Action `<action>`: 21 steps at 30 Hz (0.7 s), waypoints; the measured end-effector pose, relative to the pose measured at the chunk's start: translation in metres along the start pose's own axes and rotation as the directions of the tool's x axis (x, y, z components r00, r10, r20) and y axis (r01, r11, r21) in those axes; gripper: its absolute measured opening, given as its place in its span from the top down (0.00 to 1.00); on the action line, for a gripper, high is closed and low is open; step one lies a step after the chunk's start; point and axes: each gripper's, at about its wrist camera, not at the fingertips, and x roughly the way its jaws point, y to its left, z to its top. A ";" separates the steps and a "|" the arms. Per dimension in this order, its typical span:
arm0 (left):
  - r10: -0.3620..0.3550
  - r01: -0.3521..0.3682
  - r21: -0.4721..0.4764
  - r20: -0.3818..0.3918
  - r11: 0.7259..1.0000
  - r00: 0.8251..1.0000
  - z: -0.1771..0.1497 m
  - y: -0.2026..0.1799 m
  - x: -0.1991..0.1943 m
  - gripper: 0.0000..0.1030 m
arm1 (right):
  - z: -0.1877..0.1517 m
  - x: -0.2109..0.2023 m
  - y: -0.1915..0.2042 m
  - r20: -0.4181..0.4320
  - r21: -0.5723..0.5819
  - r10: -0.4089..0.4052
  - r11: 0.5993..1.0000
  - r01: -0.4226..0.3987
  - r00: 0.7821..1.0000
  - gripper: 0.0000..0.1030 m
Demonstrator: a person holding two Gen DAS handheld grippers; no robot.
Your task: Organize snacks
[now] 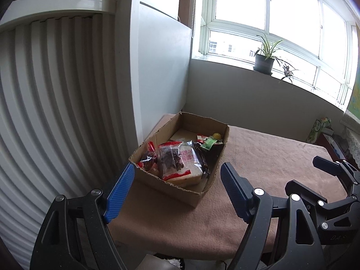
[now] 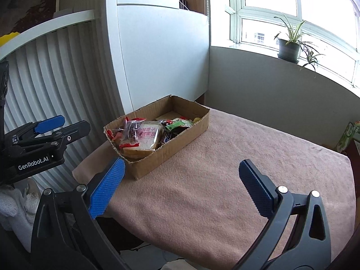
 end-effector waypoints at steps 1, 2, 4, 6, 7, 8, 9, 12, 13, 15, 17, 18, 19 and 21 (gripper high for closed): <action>0.007 -0.007 0.003 0.002 1.000 1.000 -0.001 0.000 0.000 0.23 | -0.001 0.000 -0.002 -0.001 0.010 0.004 1.000 -0.004 1.000 0.00; 0.013 -0.013 0.007 0.003 1.000 1.000 -0.001 -0.001 -0.001 0.23 | -0.002 -0.001 -0.003 -0.001 0.017 0.009 1.000 -0.009 1.000 0.00; 0.018 -0.018 0.018 0.001 1.000 1.000 -0.004 -0.002 -0.002 0.23 | -0.003 -0.001 -0.004 -0.005 0.026 0.012 1.000 -0.012 1.000 0.00; 0.029 -0.029 0.025 -0.004 0.999 1.000 -0.007 -0.003 -0.003 0.23 | -0.003 -0.002 -0.006 -0.003 0.026 0.005 1.000 -0.005 1.000 0.00; 0.035 -0.035 0.024 -0.002 0.999 0.999 -0.008 -0.003 -0.002 0.23 | -0.003 -0.003 -0.007 -0.002 0.027 0.003 1.000 -0.003 1.000 0.00; 0.041 -0.041 0.023 0.002 0.999 0.999 -0.008 -0.003 -0.004 0.23 | -0.003 -0.003 -0.007 -0.002 0.028 0.002 1.000 -0.002 1.000 0.00; 0.045 -0.045 0.023 0.004 0.999 0.999 -0.009 -0.004 -0.005 0.23 | -0.004 -0.004 -0.007 -0.002 0.029 0.001 1.000 -0.001 1.000 0.00; 0.043 -0.043 0.026 0.005 0.999 0.999 -0.010 -0.007 -0.007 0.23 | -0.004 -0.006 -0.009 0.002 0.033 -0.003 0.999 0.003 1.000 0.00; 0.043 -0.043 0.027 0.005 0.999 0.999 -0.010 -0.007 -0.008 0.23 | -0.004 -0.007 -0.009 0.003 0.037 -0.003 0.999 0.003 1.000 0.00; 0.039 -0.039 0.029 0.006 0.999 0.999 -0.010 -0.009 -0.009 0.23 | -0.005 -0.007 -0.009 0.000 0.041 -0.004 0.999 0.004 1.000 0.00; 0.040 -0.040 0.032 0.010 0.999 0.999 -0.009 -0.010 -0.010 0.23 | -0.006 -0.007 -0.009 -0.001 0.045 -0.003 0.999 0.003 1.000 0.00; 0.039 -0.039 0.031 0.012 0.999 0.999 -0.009 -0.009 -0.011 0.23 | -0.006 -0.007 -0.009 -0.002 0.048 0.002 0.999 -0.002 1.000 0.00; 0.038 -0.038 0.031 0.013 0.999 0.999 -0.009 -0.009 -0.012 0.23 | -0.006 -0.007 -0.010 -0.002 0.050 0.008 0.999 -0.008 1.000 0.00; 0.042 -0.043 0.035 0.013 0.998 0.999 -0.010 -0.010 -0.013 0.23 | -0.006 -0.008 -0.009 -0.001 0.052 0.011 0.999 -0.011 1.000 0.00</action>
